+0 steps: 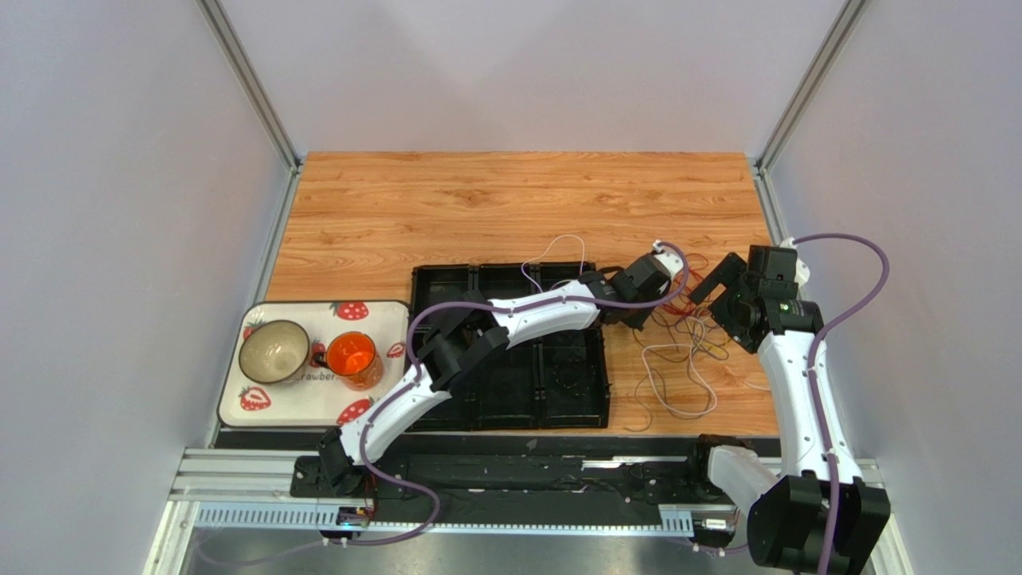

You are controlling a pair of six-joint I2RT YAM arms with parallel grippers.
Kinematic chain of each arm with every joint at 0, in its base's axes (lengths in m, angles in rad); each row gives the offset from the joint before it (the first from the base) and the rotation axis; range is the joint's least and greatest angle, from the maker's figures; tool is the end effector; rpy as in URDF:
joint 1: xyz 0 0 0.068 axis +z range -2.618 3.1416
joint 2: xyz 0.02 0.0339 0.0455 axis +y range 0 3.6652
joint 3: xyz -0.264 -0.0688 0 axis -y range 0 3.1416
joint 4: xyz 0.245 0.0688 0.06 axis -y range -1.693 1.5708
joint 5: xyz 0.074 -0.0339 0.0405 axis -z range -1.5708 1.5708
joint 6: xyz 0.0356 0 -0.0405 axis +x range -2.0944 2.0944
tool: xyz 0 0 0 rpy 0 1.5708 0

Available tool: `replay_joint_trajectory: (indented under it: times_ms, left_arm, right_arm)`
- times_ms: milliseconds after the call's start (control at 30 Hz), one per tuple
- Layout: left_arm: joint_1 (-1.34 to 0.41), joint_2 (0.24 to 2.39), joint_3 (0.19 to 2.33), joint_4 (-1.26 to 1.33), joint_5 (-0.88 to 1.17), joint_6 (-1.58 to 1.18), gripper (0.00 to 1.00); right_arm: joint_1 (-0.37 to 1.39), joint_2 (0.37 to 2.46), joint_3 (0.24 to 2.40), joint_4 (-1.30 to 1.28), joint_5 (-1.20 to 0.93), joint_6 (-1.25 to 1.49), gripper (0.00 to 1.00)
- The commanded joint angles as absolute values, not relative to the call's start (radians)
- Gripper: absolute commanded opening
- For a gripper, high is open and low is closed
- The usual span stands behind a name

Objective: Untangle the cables

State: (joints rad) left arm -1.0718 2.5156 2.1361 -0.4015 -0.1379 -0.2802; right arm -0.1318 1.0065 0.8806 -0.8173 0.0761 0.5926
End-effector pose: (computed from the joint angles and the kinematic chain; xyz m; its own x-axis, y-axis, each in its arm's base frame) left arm 0.2729 -0.4905 0.1562 -0.5514 0.4393 -0.7093 0.6977 0.7088 -0.1034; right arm 0.1917 -0.0281 0.2767 -0.5677 0.6370 -0.5214 0.5936 0.7556 0.2769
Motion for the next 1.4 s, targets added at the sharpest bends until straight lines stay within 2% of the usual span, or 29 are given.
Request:
replay_joint_trajectory:
  times_ms: [0, 33, 67, 267, 367, 500, 867, 1367]
  left_arm:
    - [-1.075, 2.542, 2.166, -0.422, -0.118, -0.27, 0.15]
    - [-1.075, 2.54, 2.166, -0.42, -0.123, -0.27, 0.1]
    - [-1.075, 2.539, 2.164, -0.42, -0.124, -0.27, 0.0]
    - [-1.075, 2.488, 2.129, -0.407, -0.097, -0.294, 0.0]
    - [-1.075, 2.436, 2.125, -0.431, -0.066, -0.319, 0.0]
    - [-1.075, 2.285, 2.066, -0.452, -0.095, -0.325, 0.0]
    - [-1.075, 2.001, 2.0, -0.572, -0.16, -0.347, 0.0]
    - [-1.075, 1.738, 1.961, -0.666, -0.181, -0.337, 0.0]
  right_arm:
    - [-0.129, 0.993, 0.879, -0.784, 0.069, 0.572, 0.94]
    - [-0.129, 0.991, 0.882, -0.787, 0.069, 0.571, 0.94]
    - [-0.129, 0.989, 0.882, -0.788, 0.071, 0.569, 0.94]
    - [-0.129, 0.968, 0.865, -0.782, 0.043, 0.572, 0.94]
    - [-0.129, 0.93, 0.809, -0.738, -0.044, 0.6, 0.93]
    - [-0.129, 0.879, 0.759, -0.719, -0.119, 0.634, 0.92]
    - [-0.129, 0.776, 0.686, -0.765, -0.133, 0.658, 0.92]
    - [-0.127, 0.899, 0.551, -0.565, -0.216, 0.739, 0.89]
